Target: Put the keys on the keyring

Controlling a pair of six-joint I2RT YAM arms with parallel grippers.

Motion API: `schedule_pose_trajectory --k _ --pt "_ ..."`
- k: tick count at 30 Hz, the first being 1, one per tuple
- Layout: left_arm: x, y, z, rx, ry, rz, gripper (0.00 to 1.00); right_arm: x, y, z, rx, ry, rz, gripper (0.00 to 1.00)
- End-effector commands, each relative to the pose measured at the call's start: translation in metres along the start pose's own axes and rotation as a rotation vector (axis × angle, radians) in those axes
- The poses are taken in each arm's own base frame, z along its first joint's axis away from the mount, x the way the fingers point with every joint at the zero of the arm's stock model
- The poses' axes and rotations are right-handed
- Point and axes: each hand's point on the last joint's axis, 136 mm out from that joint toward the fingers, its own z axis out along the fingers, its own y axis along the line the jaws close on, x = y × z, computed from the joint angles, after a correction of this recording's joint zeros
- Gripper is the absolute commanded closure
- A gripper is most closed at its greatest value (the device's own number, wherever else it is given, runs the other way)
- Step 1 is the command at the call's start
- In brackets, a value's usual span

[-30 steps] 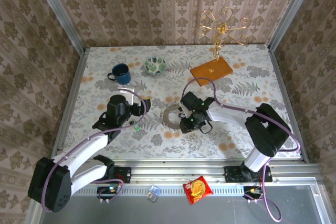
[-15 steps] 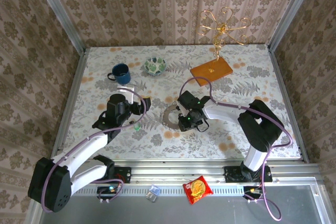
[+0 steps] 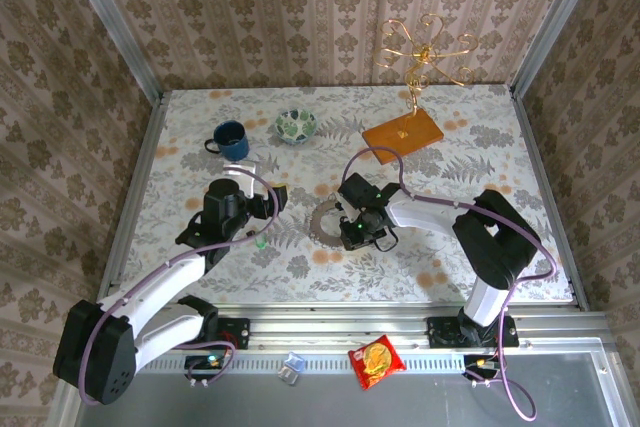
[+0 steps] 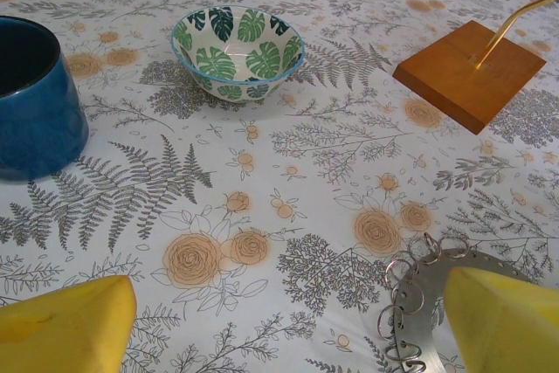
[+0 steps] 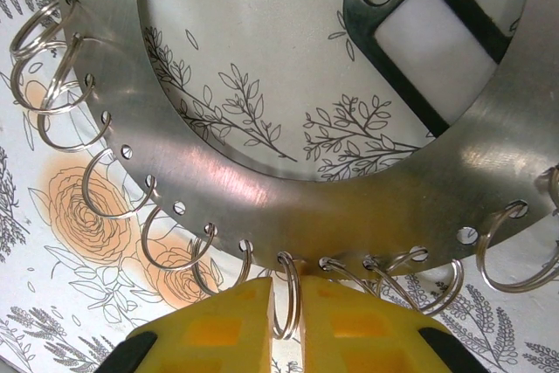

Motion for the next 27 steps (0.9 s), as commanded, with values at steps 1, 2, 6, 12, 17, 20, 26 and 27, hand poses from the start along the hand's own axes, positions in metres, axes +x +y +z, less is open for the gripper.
schedule_pose_trajectory --k 1,2,6,12,17,20,26,27 --pt "-0.013 -0.002 -0.004 0.006 -0.022 -0.007 0.08 -0.002 0.003 0.003 -0.013 0.017 0.023 0.83" --pt "-0.013 -0.002 -0.004 0.006 -0.025 -0.007 0.08 -0.001 0.003 0.004 -0.013 0.021 0.025 0.83" --pt "-0.012 -0.002 -0.004 0.004 -0.022 -0.005 0.08 0.0 0.002 0.005 -0.013 0.025 0.027 0.86" --pt "-0.015 -0.002 -0.007 0.003 -0.03 0.007 0.08 -0.004 0.002 -0.007 0.003 -0.011 0.004 1.0" --pt "-0.023 -0.004 -0.01 0.011 -0.051 0.052 0.08 -0.008 -0.001 -0.03 0.044 -0.06 -0.103 1.0" --pt "-0.027 -0.008 -0.012 0.026 -0.059 0.084 0.09 -0.014 -0.001 -0.047 0.069 -0.107 -0.21 1.0" --pt "-0.037 -0.021 -0.015 0.087 -0.076 0.171 0.12 -0.021 0.005 -0.083 0.091 -0.163 -0.4 1.0" --pt "-0.039 -0.023 -0.016 0.102 -0.08 0.187 0.13 -0.021 0.007 -0.088 0.09 -0.169 -0.427 1.0"
